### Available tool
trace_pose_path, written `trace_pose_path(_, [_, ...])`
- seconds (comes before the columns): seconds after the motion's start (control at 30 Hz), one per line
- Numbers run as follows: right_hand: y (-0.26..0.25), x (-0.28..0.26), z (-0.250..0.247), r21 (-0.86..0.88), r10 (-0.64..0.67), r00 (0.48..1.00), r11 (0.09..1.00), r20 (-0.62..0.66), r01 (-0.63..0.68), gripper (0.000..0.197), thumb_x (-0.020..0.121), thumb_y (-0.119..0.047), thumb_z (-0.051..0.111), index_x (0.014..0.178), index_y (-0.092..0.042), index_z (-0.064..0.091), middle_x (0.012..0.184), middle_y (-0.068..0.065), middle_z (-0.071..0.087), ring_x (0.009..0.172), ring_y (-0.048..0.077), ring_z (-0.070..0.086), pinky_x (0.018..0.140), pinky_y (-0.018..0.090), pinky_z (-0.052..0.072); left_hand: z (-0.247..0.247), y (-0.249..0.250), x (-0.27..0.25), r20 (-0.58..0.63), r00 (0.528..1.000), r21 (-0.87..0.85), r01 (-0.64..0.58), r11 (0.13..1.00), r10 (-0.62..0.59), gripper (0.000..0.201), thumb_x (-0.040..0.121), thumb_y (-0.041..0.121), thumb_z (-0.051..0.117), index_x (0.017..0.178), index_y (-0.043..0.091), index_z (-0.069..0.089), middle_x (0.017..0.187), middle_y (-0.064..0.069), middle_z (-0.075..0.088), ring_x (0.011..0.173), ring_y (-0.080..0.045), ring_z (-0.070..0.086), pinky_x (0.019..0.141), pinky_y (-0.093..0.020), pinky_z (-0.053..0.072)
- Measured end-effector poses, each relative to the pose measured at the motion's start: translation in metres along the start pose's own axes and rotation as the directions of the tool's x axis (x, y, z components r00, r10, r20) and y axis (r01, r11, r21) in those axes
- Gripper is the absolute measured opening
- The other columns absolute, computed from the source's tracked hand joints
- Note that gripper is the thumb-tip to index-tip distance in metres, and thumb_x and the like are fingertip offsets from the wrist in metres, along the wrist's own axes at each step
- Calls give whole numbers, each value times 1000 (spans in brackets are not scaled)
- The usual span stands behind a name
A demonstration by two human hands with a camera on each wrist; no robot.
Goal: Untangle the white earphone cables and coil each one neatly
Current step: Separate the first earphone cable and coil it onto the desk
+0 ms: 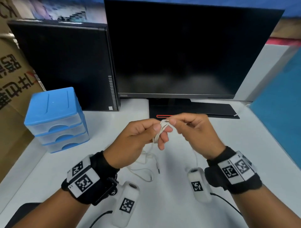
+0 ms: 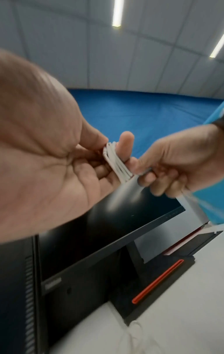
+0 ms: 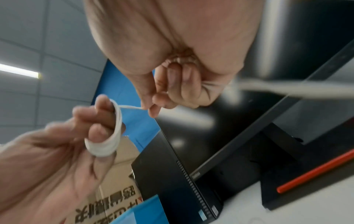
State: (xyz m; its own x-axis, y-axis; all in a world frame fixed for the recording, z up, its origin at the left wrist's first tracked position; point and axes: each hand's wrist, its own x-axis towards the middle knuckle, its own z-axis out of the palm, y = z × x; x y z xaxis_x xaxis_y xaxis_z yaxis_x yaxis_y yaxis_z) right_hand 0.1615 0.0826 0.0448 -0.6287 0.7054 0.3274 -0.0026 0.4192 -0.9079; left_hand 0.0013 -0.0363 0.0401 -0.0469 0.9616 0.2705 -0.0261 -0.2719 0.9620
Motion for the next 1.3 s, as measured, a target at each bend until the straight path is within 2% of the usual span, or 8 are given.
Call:
trace_pose_path(0.23, [15,-6,14,-110,32,986,994,166,-13,30,96,-15,58,85,-37,75,58,-20,60,54,1,44,57,14,40,-11,8,3,-127,992,-199,-16,980,-10,29,95,17,47,107,12,73,101,-11,75,99,-22,71,87,-27,54])
trace_pose_path(0.33, [8,-16,26,-229,50,938,973,343,32,23,98,-27,55,97,-20,77,58,-7,57,55,8,48,58,29,49,-19,8,8,-271,963,-246,-49,968,-20,25,98,18,47,112,10,67,104,-8,75,102,-21,71,86,-25,54])
trace_pose_path(0.5, [-18,-28,32,-339,41,860,928,509,156,33,102,-31,44,100,-7,66,63,5,58,58,17,54,61,32,49,-32,-12,11,-379,918,257,-15,966,114,25,104,16,43,104,21,68,96,2,75,102,-15,69,94,-30,50])
trace_pose_path(0.7, [-50,-27,10,-301,-68,891,927,449,223,23,102,-25,44,100,-17,67,64,-2,57,57,14,52,58,23,46,-11,-23,1,-118,983,574,-49,818,142,30,105,21,37,92,13,63,82,3,64,78,-11,62,73,-25,49])
trace_pose_path(0.93, [-7,0,-3,-189,-152,988,971,-3,148,15,95,-10,60,93,-15,74,73,-13,67,64,3,57,63,13,45,7,-5,0,-105,994,105,-4,995,15,36,99,24,38,97,2,67,78,0,62,67,-12,51,71,-22,46])
trace_pose_path(1.0, [9,-3,11,-176,-80,996,980,48,87,18,96,-12,58,92,-11,75,66,0,63,59,3,49,61,17,43,5,0,2,-134,991,-98,14,995,-27,34,98,22,42,99,1,69,79,-3,64,70,-14,57,76,-24,49])
trace_pose_path(1.1, [23,-17,36,-232,27,979,972,201,21,22,100,-20,52,97,-16,73,57,-19,54,54,0,46,59,17,40,-4,2,8,-288,954,-330,-19,944,-82,29,99,17,44,104,6,69,85,-6,70,78,-14,67,79,-26,54])
trace_pose_path(1.3, [2,-37,53,-531,-64,934,808,352,255,24,102,-27,40,106,-17,61,75,-12,59,72,18,59,72,38,50,-13,-11,11,-407,911,-137,20,990,-74,29,105,13,38,111,12,66,100,-4,76,102,-20,71,89,-26,54])
